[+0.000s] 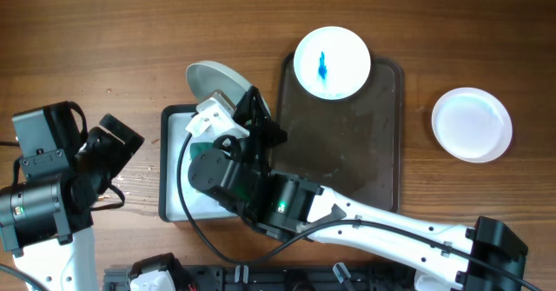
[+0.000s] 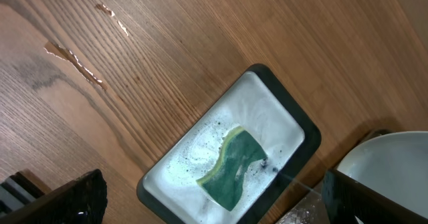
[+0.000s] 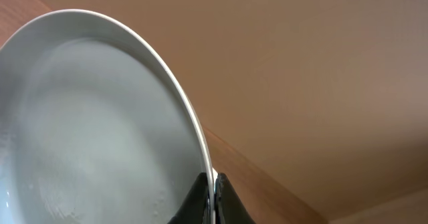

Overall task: Clean dirty plates on tray and stack at the side
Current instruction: 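Carry the plate over the basin with the right gripper to rinse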

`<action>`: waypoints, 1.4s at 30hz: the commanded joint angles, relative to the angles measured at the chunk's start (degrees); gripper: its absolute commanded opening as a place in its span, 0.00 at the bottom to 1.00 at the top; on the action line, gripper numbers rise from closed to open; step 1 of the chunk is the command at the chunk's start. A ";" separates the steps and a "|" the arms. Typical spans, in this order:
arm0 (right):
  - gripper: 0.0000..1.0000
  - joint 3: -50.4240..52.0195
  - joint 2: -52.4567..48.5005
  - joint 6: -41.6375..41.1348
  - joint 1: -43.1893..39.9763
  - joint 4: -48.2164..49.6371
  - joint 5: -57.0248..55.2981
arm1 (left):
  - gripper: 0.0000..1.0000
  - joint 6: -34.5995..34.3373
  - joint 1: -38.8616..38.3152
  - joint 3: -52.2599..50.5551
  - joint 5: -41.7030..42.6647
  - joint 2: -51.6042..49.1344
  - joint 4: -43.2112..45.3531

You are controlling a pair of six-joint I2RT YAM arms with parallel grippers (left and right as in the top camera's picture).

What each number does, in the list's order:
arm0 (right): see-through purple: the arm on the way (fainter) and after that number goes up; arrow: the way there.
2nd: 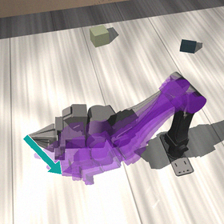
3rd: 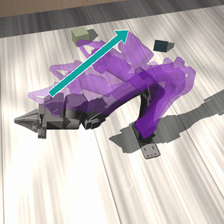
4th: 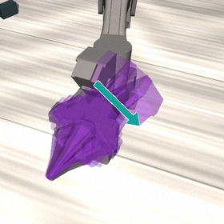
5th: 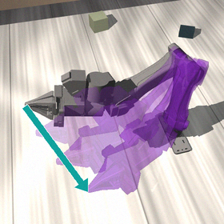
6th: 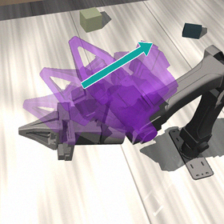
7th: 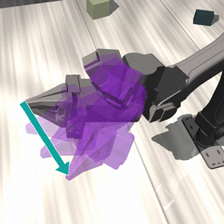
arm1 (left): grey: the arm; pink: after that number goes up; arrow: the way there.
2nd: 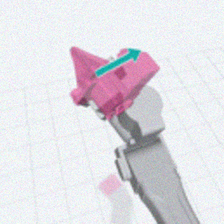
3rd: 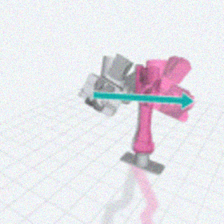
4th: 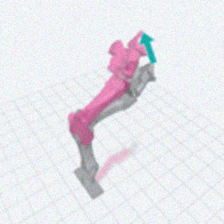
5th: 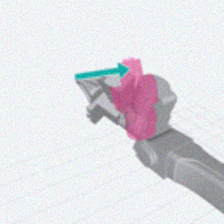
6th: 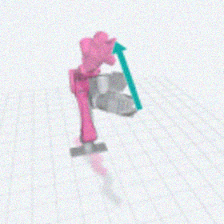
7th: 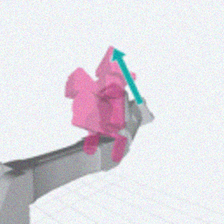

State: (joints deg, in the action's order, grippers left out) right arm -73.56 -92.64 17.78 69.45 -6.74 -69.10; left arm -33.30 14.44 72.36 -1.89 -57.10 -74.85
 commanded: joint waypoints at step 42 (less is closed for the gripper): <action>0.05 -1.22 -0.22 9.20 0.87 3.30 1.99 | 1.00 0.31 0.52 0.74 -0.79 0.00 0.00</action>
State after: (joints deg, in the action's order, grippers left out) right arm -73.56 -92.64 26.87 70.08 -3.90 -67.48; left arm -33.30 14.44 72.36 -1.91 -57.10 -74.85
